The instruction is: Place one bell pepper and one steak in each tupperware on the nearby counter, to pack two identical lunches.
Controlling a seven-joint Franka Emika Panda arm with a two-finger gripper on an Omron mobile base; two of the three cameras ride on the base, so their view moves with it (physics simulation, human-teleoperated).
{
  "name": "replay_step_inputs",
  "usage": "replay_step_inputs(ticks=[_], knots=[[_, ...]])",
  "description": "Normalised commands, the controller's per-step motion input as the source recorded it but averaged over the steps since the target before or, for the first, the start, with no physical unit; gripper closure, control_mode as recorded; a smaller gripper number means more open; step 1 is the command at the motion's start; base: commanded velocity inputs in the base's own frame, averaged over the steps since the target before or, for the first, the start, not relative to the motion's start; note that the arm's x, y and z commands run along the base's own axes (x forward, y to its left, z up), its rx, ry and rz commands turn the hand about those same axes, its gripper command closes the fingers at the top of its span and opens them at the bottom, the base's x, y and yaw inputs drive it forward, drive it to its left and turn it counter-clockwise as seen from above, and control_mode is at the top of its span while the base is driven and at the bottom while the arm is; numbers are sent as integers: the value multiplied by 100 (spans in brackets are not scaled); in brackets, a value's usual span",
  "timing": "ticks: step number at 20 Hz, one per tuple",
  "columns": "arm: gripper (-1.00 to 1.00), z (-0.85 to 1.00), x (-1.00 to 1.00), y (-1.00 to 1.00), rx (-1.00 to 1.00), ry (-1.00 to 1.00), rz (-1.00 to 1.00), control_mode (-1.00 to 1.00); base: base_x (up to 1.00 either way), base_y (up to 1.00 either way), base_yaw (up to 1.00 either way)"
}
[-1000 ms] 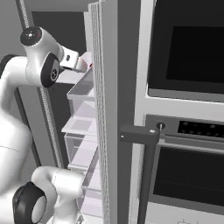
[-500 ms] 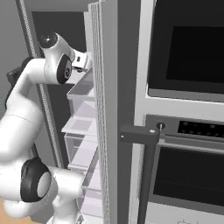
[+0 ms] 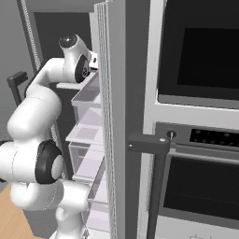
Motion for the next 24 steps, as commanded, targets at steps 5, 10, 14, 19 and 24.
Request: replay_step_inputs(ticks=[5,10,14,19,24], knots=[[-100,-15,70,0,0,5,0,-100,0,0,0],[-100,-23,59,0,0,2,0,-100,0,0,0],[-100,-22,55,-2,0,1,0,-100,0,0,0],[-100,-24,35,-2,-1,3,0,-100,0,0,0],[-100,-44,-2,4,-7,4,0,-100,0,0,0]])
